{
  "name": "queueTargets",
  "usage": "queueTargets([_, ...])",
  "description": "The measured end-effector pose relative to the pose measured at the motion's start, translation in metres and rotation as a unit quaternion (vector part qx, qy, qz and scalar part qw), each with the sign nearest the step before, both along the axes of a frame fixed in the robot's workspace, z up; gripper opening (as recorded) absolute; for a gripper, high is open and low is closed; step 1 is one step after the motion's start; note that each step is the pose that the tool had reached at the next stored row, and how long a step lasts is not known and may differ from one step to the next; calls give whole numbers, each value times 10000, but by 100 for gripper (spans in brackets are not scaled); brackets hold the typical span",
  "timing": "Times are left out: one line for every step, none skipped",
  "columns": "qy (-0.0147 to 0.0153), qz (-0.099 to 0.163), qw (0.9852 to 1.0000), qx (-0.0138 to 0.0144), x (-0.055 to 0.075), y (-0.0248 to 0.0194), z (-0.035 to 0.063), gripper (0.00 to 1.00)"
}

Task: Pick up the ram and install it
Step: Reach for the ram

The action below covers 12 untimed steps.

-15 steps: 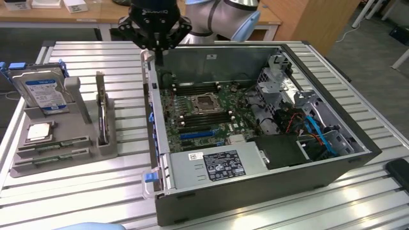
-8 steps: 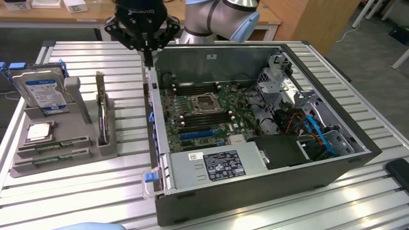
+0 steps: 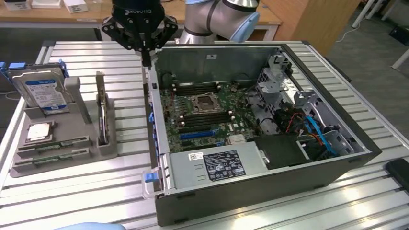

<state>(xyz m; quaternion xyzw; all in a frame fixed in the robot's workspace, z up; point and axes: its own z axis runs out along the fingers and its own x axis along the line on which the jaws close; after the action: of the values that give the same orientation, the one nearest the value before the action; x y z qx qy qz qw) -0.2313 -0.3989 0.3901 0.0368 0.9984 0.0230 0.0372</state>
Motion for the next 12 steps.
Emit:
queueTargets([1,-1,10000,-1,-5,0,0,10])
queueTargets([3,-1,10000,-2,-12,0,0,10])
queueTargets([4,-1,10000,-3,-20,0,0,10])
queueTargets([8,0,10000,-4,-30,0,0,10])
queueTargets([11,0,10000,-3,-40,0,0,10])
queueTargets([14,0,10000,-3,-53,0,0,10])
queueTargets([17,0,10000,-3,-71,0,0,10])
queueTargets([19,0,10000,-3,-91,0,0,10])
queueTargets([21,0,10000,-3,-113,0,0,10])
queueTargets([21,0,10000,-3,-135,0,0,10])
queueTargets([22,0,10000,-3,-161,0,0,10])
queueTargets([22,-1,10000,-3,-191,0,0,10])
